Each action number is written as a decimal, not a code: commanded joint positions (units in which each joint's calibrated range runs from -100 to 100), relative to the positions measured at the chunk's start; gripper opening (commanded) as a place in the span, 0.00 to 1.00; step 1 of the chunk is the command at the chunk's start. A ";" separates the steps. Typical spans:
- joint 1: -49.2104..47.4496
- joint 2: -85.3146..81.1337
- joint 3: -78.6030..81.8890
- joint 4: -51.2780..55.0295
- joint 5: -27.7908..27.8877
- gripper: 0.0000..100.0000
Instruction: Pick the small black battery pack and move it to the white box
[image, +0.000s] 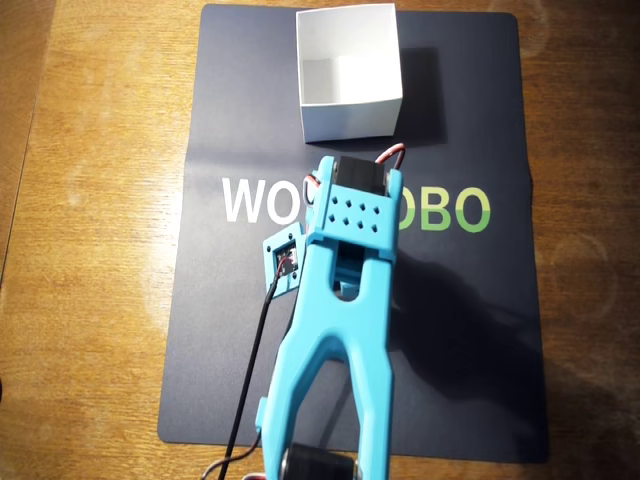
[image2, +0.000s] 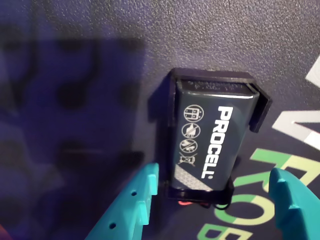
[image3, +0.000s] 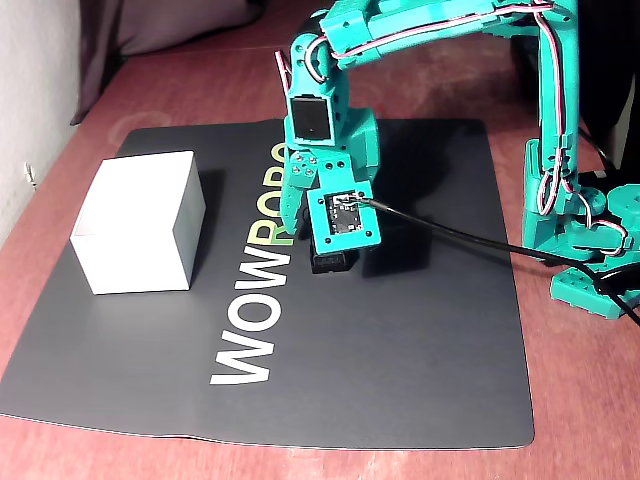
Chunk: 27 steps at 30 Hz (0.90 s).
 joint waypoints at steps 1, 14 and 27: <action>-1.43 0.23 -2.09 0.38 -0.19 0.25; -3.66 3.83 -1.45 0.55 -0.13 0.25; -2.84 4.09 -1.45 0.47 -0.19 0.25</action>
